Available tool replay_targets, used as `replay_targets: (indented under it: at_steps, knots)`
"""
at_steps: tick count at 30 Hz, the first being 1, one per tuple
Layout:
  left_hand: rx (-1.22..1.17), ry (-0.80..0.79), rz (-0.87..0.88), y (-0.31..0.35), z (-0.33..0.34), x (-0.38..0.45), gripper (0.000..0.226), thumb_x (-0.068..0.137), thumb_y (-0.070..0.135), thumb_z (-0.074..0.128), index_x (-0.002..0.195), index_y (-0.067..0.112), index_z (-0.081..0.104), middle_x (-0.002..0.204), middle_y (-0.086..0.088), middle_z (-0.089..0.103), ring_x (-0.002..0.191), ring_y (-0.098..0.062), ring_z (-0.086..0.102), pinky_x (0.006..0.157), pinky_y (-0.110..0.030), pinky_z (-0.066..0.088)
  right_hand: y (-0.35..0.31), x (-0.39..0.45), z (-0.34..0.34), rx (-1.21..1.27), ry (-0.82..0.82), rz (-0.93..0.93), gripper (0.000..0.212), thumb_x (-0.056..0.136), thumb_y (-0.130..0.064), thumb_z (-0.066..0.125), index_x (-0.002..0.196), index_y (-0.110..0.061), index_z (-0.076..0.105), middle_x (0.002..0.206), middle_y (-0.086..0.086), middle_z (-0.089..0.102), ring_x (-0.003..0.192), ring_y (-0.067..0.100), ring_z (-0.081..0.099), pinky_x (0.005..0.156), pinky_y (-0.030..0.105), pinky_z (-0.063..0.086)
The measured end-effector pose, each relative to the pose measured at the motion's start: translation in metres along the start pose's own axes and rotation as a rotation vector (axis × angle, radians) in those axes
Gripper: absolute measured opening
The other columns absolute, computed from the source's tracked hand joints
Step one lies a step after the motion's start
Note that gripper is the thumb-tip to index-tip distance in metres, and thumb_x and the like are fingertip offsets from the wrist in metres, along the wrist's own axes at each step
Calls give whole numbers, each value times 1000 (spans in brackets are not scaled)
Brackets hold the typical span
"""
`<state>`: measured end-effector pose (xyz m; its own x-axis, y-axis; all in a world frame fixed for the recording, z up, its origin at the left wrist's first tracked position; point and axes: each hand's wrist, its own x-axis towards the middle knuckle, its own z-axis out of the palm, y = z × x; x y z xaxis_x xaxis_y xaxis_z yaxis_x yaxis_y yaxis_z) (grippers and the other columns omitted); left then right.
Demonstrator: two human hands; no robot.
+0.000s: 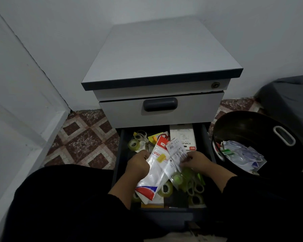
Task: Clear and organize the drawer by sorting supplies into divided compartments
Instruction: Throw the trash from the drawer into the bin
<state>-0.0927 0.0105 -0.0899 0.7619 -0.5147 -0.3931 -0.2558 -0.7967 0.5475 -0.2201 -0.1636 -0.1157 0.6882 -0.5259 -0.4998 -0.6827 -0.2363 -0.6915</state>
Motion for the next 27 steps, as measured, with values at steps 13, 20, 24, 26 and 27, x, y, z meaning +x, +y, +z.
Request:
replay_targets:
  at_steps: [13,20,24,26,27]
  knots:
    - [-172,85,-109,4,-10,-2,18,90,10,50,97,-1,63,101,-18,65,92,-29,60,73,-30,45,-20,-2,-6,440,48,52,8,88,0,60,82,-4,60,80,11,63,64,19,61,54,26,52]
    - [-356,181,-87,13,-27,-17,7,95,11,50,93,13,56,89,-7,61,80,-24,63,73,-33,55,-29,-5,-31,491,184,110,13,88,6,47,81,-2,55,71,16,56,54,24,55,40,21,42]
    - [-475,139,-113,20,-32,-27,12,95,12,55,96,4,63,92,-13,67,68,-18,62,55,-24,48,-29,-16,-59,476,190,175,14,85,8,54,98,7,58,86,25,61,75,35,62,62,36,52]
    - [-552,85,-117,29,-31,-33,13,94,13,58,99,4,64,93,-14,68,69,-21,65,54,-25,48,-31,-24,-77,458,160,215,20,84,9,53,104,8,56,92,27,62,81,38,64,64,40,55]
    - [-589,42,-114,34,-30,-37,12,93,14,59,101,6,63,94,-14,69,71,-24,67,54,-27,51,-30,-28,-87,450,152,230,20,85,10,50,104,7,55,92,26,62,78,37,64,57,38,56]
